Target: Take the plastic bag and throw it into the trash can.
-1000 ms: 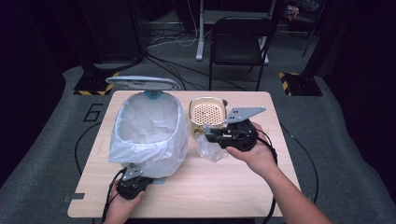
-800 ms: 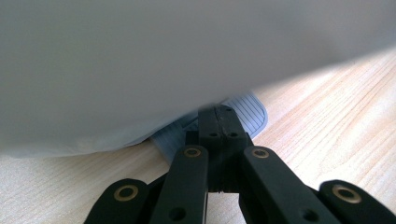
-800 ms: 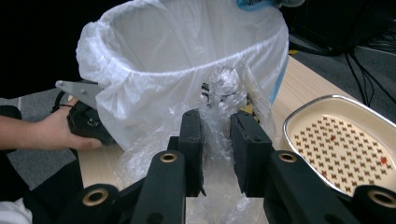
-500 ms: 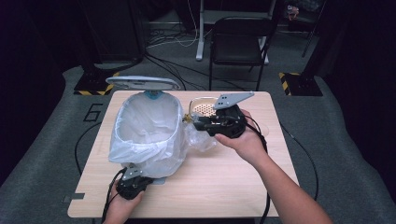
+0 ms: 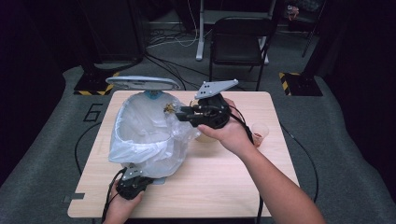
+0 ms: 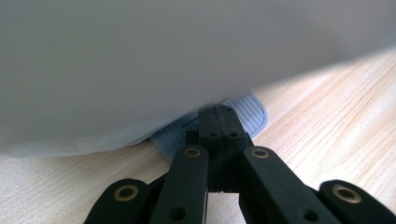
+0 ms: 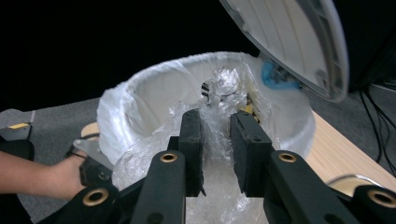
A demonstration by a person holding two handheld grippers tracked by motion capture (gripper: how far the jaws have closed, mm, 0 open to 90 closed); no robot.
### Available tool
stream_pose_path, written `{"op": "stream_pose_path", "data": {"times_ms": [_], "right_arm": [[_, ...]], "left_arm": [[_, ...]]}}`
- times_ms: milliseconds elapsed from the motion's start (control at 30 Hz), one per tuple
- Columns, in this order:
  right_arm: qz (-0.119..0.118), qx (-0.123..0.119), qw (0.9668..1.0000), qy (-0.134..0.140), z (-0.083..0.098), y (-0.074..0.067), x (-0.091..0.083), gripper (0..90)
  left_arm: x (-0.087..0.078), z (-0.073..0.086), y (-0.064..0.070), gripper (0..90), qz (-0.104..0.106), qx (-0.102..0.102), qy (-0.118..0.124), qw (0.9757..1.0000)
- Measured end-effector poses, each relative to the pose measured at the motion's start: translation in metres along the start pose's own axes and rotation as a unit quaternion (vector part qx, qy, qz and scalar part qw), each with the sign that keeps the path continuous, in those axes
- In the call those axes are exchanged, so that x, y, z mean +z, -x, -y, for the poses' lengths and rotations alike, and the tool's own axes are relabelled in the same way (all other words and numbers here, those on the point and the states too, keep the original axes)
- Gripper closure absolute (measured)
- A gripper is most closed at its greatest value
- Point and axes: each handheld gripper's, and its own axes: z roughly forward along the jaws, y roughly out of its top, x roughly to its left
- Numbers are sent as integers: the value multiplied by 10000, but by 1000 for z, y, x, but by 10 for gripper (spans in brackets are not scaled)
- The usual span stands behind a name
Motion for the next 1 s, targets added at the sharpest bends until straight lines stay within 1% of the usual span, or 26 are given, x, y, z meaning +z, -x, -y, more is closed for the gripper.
{"op": "stream_pose_path", "data": {"times_ms": [33,133,200,300,333,400,433,667,833,867,900,933,1000], "right_arm": [[-9,-11,10000,12,-1,-1,2,747],[-81,-22,10000,34,-5,-4,11,747],[-88,-53,9999,43,-8,-5,16,747],[-140,-19,9999,89,-11,-7,25,747],[-134,-56,9998,103,-12,-7,28,747],[-158,-48,9998,115,-14,-9,33,747],[-166,-81,9998,124,-15,-9,36,747],[-103,-101,9998,156,-18,-12,60,750],[-123,-61,9998,120,-19,-13,72,748],[-113,-84,9998,118,-19,-13,74,745],[-103,-107,9998,127,-19,-13,76,738],[-85,-78,9999,125,-18,-13,77,720],[-69,-28,9999,149,-18,-13,79,618]], "left_arm": [[0,0,1,900,-19,-42,4,10000],[0,0,0,900,-10,-16,2,10000],[0,0,0,900,-9,-24,3,10000],[0,0,0,900,-8,-23,4,10000],[1,0,1,900,6,-66,34,10000],[0,0,0,900,11,-50,28,10000],[0,0,0,900,14,-57,32,10000],[0,0,1,900,-5,-42,11,10000],[0,0,1,900,-6,-45,9,10000],[0,0,1,900,-5,-46,9,10000],[0,0,1,900,-4,-49,11,10000],[0,0,0,900,1,-49,11,10000],[0,1,1,900,13,-79,35,10000]]}}
